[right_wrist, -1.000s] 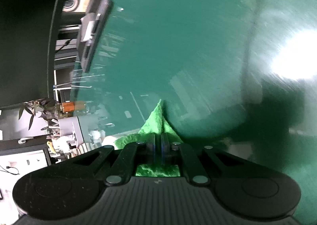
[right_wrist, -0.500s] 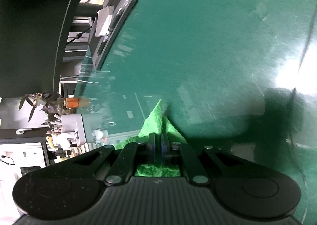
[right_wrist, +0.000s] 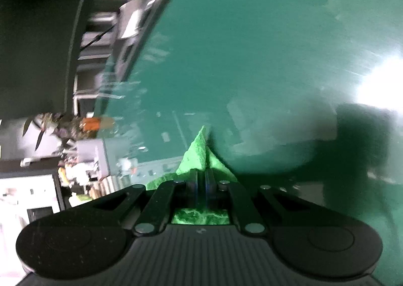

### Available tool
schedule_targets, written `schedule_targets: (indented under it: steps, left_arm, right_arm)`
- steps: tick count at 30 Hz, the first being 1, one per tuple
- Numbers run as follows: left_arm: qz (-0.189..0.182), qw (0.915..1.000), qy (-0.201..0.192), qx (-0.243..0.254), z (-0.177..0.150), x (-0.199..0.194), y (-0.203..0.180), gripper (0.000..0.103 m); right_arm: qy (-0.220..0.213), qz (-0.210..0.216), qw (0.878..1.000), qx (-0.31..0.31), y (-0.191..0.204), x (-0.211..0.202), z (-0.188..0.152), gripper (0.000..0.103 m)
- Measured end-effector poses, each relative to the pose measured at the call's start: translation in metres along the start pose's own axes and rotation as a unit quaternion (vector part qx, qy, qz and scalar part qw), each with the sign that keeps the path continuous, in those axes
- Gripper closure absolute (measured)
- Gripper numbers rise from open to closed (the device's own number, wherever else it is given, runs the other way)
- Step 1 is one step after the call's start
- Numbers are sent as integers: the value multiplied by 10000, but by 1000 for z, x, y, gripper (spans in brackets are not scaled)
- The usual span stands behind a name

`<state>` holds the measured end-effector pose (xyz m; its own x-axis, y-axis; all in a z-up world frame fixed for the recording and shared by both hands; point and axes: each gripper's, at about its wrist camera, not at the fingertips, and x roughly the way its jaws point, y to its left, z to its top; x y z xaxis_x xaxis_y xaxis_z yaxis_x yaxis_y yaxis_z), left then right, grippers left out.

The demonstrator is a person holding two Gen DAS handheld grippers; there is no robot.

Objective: Clean bowl
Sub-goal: 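Hold the bowl with the left gripper while the right gripper rubs the cloth inside it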

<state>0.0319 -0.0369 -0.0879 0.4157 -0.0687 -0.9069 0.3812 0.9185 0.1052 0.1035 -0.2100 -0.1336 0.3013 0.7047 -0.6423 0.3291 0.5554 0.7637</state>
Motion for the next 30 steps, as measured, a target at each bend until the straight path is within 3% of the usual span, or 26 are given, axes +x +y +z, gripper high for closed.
schedule_targets:
  steps: [3,7,12,16,21,26,30]
  left_arm:
    - [-115,9999,-11,66,2,1,0,69]
    - [-306,9992,-66,241,9,5,1,56]
    - [-581,9982,-12,151,10,5,14,57]
    - [-611,9981,50,104,-6,0,14,55]
    - [-497,9986,59,141,-3,-1,9,58]
    - [-472,9988,36,148,-1,-1,8,58]
    - [-421,9990,8,163,4,1,8,61]
  right_arm:
    - [15,33,10000,-72,0,-2,-1,96]
    - [-42,-85,9997,212,-26,-29,-17,96]
    - [26,4,9986,519,-51,-53,-41,96]
    - [-158,138,9970,741,-59,-53,-41,96]
    - [-110,-46,9990,439,-42,-36,-28,96]
    - [-66,38,10000,63,-15,-11,-7,96]
    - [-50,96,9999,-132,-9,-12,-10,96]
